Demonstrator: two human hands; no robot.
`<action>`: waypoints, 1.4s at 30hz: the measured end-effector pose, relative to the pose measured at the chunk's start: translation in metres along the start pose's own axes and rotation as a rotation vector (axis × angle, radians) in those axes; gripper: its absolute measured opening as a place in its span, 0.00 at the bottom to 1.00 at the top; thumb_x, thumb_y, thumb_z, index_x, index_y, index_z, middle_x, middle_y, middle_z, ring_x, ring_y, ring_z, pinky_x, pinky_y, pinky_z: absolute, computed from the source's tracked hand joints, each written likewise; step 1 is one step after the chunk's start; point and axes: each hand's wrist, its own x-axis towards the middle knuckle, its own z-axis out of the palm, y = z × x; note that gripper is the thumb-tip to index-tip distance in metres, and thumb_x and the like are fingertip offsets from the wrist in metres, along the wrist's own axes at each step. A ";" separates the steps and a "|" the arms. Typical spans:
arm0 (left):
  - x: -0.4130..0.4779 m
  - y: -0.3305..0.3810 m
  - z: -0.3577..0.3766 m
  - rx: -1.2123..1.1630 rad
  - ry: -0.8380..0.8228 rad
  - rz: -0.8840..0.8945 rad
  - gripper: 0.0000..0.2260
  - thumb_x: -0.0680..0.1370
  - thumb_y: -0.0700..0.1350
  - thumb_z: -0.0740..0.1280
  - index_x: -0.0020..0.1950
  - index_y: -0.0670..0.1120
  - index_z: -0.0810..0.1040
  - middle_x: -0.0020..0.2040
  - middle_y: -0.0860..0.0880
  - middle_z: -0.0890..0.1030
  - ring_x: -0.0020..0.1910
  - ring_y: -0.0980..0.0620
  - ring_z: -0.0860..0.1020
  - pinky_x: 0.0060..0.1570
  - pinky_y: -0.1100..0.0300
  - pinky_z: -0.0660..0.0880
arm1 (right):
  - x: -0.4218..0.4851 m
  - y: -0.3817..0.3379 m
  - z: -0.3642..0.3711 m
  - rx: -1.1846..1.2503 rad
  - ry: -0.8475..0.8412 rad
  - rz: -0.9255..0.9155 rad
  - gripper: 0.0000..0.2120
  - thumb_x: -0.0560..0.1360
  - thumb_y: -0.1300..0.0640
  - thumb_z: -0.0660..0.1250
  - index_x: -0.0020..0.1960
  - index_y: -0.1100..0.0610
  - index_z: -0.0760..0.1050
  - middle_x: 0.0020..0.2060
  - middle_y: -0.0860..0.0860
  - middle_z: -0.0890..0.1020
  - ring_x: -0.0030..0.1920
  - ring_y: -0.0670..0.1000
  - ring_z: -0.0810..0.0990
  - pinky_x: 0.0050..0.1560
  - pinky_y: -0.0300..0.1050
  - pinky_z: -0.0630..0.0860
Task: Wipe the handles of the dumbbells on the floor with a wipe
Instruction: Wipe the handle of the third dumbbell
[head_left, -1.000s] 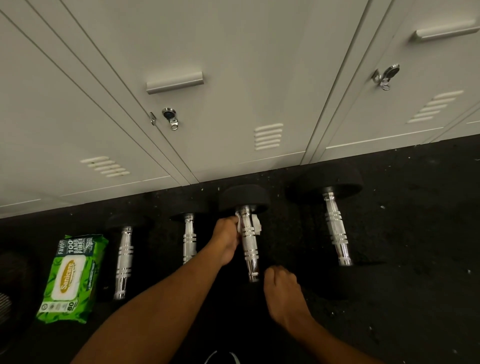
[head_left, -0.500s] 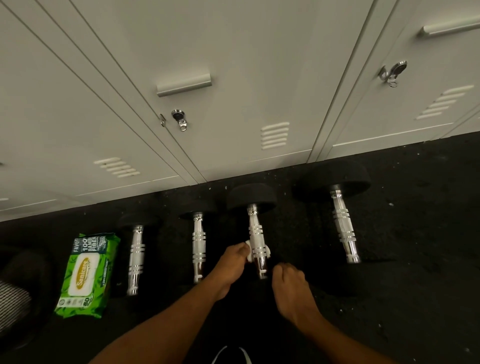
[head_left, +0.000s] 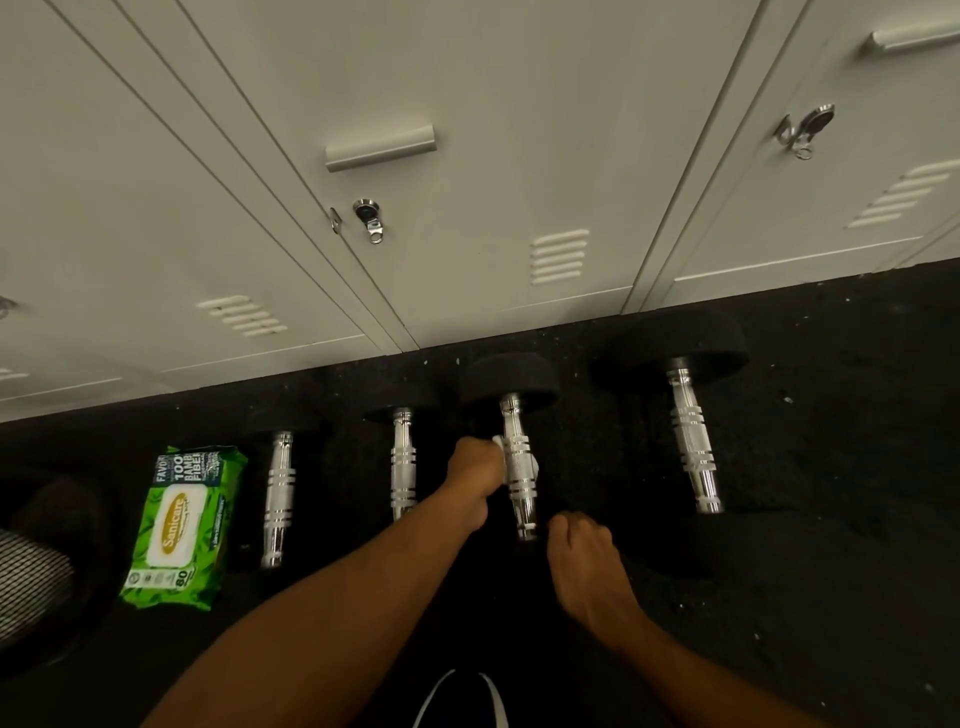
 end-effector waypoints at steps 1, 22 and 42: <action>0.001 0.008 0.001 0.008 0.041 0.017 0.11 0.79 0.44 0.62 0.50 0.40 0.81 0.48 0.41 0.83 0.46 0.45 0.82 0.41 0.57 0.77 | 0.001 0.000 0.000 -0.021 0.008 -0.009 0.18 0.75 0.59 0.46 0.49 0.59 0.74 0.47 0.55 0.79 0.46 0.56 0.79 0.41 0.46 0.70; -0.047 -0.022 0.001 0.438 0.149 0.219 0.15 0.83 0.46 0.56 0.39 0.44 0.76 0.37 0.48 0.76 0.32 0.56 0.72 0.28 0.65 0.63 | -0.001 -0.004 -0.011 -0.037 -0.124 -0.012 0.09 0.80 0.58 0.56 0.55 0.59 0.73 0.54 0.55 0.77 0.51 0.52 0.76 0.45 0.39 0.67; -0.013 -0.013 -0.008 -0.194 -0.324 0.125 0.16 0.79 0.38 0.53 0.50 0.39 0.81 0.50 0.44 0.85 0.53 0.44 0.82 0.52 0.56 0.75 | -0.002 -0.007 -0.017 -0.120 -0.186 -0.014 0.14 0.79 0.63 0.52 0.62 0.61 0.68 0.61 0.59 0.73 0.59 0.57 0.72 0.58 0.48 0.70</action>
